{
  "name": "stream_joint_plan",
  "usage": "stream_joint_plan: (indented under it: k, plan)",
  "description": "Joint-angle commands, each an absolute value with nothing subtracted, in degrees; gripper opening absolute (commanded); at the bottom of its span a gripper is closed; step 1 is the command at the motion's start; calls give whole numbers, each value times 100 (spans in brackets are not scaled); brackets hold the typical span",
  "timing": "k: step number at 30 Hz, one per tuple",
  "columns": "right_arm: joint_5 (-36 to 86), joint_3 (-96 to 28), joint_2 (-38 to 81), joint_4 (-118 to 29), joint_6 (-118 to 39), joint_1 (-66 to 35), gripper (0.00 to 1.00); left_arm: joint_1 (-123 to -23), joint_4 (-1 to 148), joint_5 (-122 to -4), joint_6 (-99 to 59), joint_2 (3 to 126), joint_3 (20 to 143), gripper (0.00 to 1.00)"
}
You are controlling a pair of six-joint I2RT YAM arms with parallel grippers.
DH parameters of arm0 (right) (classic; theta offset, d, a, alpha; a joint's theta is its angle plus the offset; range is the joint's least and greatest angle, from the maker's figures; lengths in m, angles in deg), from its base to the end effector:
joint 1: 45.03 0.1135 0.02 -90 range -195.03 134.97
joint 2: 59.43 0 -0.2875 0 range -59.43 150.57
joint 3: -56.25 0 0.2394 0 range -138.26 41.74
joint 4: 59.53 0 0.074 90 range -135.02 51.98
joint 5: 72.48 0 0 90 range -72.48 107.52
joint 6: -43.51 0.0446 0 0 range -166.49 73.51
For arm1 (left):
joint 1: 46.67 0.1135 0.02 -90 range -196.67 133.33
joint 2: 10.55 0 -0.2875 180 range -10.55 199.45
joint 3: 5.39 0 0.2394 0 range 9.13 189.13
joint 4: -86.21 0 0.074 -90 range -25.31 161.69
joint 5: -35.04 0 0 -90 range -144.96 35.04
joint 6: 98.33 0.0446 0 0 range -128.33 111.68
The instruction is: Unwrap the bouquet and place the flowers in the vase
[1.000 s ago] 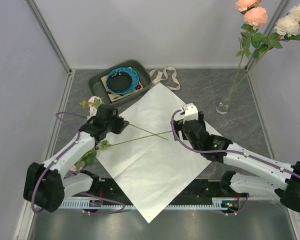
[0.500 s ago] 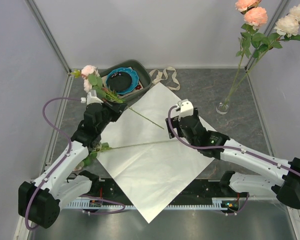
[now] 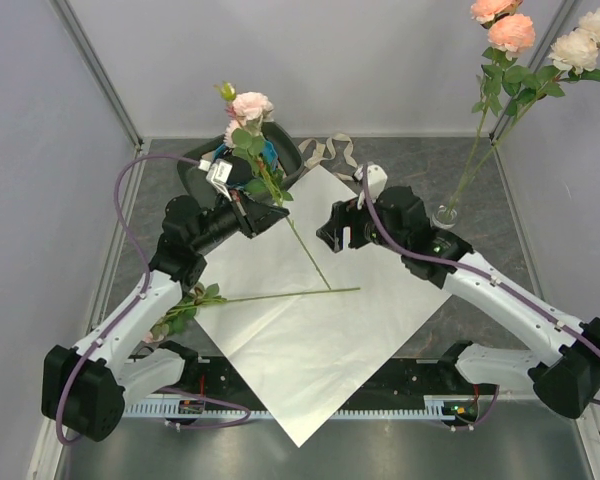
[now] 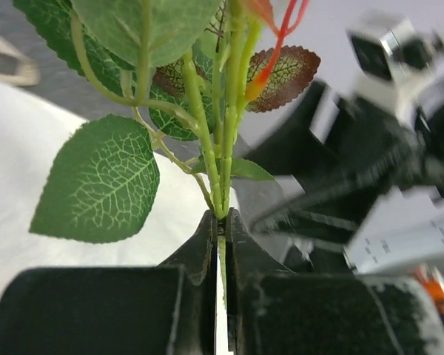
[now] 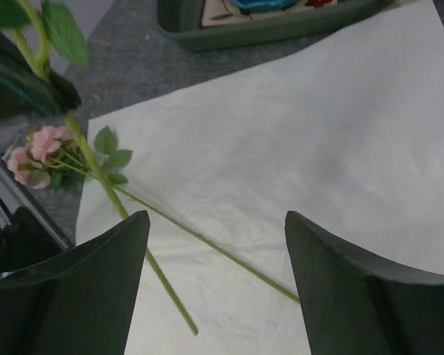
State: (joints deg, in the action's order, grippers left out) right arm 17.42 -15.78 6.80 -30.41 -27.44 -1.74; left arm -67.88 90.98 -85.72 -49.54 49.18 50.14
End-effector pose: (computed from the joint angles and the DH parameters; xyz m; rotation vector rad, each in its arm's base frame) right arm 0.1829 0.1722 0.3539 -0.4286 2.0013 0.6954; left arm 0.2026 -0.1031 0.3454 0.1647 1.7028 -1.2504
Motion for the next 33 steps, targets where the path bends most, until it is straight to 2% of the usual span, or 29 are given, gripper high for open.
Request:
stream_joint_plan:
  k: [1,5,8,12,15,19,23,24,26,27,28,32,33]
  plan:
    - [3676,-2356,824,-3262,-2391,-653,79,-6776,9956,-10697,-4471,5089,5298,2]
    - [4387,-2848,1113,-3385,-2356,-680,84,-6776,9815,-11278,-4585,5317,5378,2]
    - [4661,-3095,1368,-3534,-2250,-671,84,-6776,9806,-11533,-4647,5423,5395,2]
    - [5144,-3112,1641,-4000,-1960,-636,74,-6785,9788,-11674,-4673,5449,5421,2]
    - [5127,-3139,1747,-3974,-1986,-566,66,-6802,9788,-11753,-4700,5441,5439,2]
    - [4970,-3191,1870,-3992,-2039,-364,60,-6837,9788,-11762,-4717,5475,5422,2]
    - [4584,-3174,1870,-3931,-2039,-293,41,-6864,9815,-11806,-4822,5546,5430,2]
    - [4478,-3157,1844,-3913,-2048,-293,31,-6881,9815,-11815,-4840,5546,5430,2]
    - [4145,-3113,1739,-3904,-2057,-293,22,-6881,9815,-11841,-4875,5546,5430,2]
    - [4056,-3095,1695,-3895,-2048,-302,8,-6890,9815,-11859,-4884,5520,5439,2]
    - [3959,-3086,1677,-3895,-2039,-302,1,-6899,9815,-11868,-4902,5511,5439,2]
    - [3616,-3042,1519,-3904,-2013,-311,0,-6925,9815,-11964,-4911,5423,5492,2]
    - [3520,-3042,1492,-3913,-2004,-319,0,-6925,9745,-11938,-4911,5406,5501,5]
